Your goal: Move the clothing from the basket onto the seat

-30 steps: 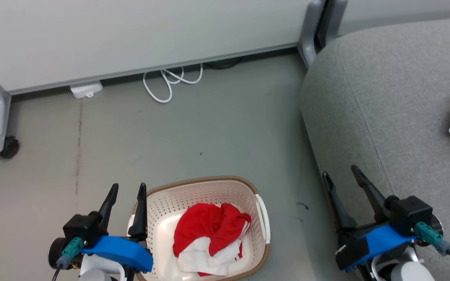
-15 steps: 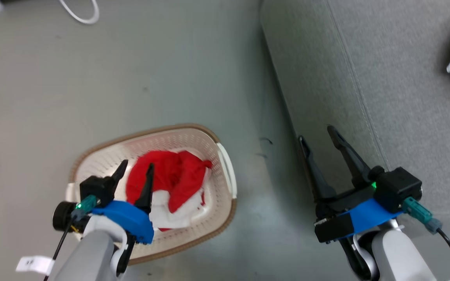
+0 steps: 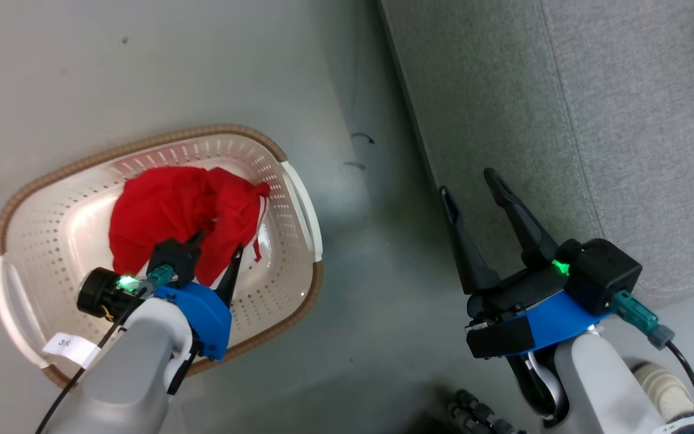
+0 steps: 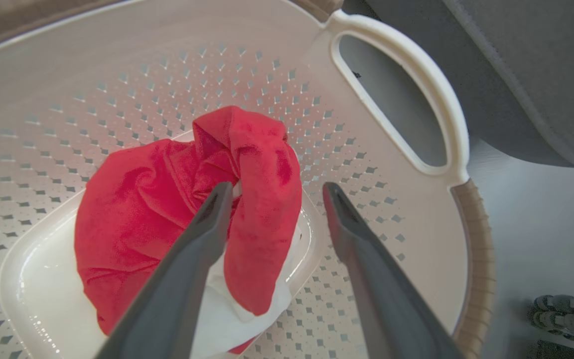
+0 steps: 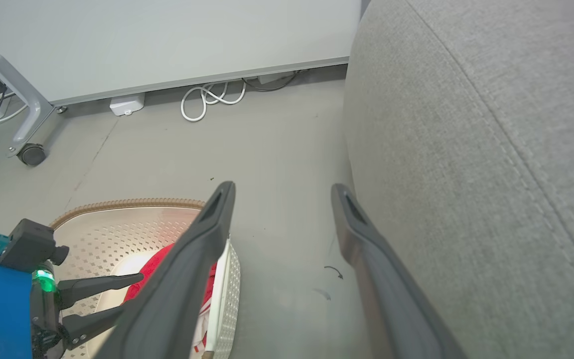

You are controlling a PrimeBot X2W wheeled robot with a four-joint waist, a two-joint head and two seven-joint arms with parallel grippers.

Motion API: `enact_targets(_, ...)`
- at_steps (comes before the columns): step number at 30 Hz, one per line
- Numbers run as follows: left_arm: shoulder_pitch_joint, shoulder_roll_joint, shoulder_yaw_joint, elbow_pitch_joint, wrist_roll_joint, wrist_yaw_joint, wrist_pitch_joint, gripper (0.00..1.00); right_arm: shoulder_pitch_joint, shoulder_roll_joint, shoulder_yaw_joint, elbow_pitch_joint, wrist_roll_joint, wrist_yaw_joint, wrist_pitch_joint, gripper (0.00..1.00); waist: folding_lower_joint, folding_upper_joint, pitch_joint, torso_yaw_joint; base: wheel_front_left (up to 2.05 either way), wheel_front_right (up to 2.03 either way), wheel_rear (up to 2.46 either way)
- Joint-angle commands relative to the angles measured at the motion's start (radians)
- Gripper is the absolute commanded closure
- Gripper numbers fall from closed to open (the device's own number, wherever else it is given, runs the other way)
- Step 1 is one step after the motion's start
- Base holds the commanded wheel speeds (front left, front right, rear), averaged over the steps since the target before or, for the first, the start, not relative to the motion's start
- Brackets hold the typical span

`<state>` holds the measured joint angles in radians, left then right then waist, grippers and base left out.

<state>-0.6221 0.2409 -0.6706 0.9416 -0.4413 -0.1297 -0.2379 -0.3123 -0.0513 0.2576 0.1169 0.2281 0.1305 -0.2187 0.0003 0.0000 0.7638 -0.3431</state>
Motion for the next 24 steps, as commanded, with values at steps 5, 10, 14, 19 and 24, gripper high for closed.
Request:
enact_targets(5, -0.067, 0.023, -0.051, 0.066, -0.02, -0.001, -0.01, 0.0, -0.032, 0.002, 0.015, 0.004, 0.013, 0.0, -0.021, 0.0, -0.0003, 0.0, 0.083, -0.025, 0.0, 0.0, 0.0)
enact_targets(10, -0.11, 0.028, -0.078, 0.112, -0.038, -0.001, -0.021, 0.0, -0.04, 0.002, 0.024, 0.004, 0.017, 0.0, -0.03, 0.0, -0.0003, 0.0, 0.118, -0.03, 0.0, 0.0, 0.0)
enact_targets(14, -0.148, 0.028, -0.086, 0.153, -0.056, -0.001, -0.022, 0.0, -0.047, 0.002, 0.033, -0.001, 0.025, 0.0, -0.034, 0.0, -0.0003, 0.0, 0.142, -0.039, 0.0, 0.0, 0.0)
enact_targets(19, -0.189, 0.021, -0.104, 0.188, -0.094, -0.001, -0.023, 0.0, -0.053, 0.002, 0.043, 0.003, 0.032, 0.0, -0.041, 0.0, -0.0003, 0.0, 0.161, -0.049, 0.0, 0.0, 0.0)
enact_targets(24, -0.207, 0.016, -0.138, 0.203, -0.132, -0.001, -0.004, 0.0, -0.058, 0.002, 0.048, 0.012, 0.037, 0.0, -0.041, 0.0, -0.0003, 0.0, 0.163, -0.051, 0.0, 0.0, 0.0)
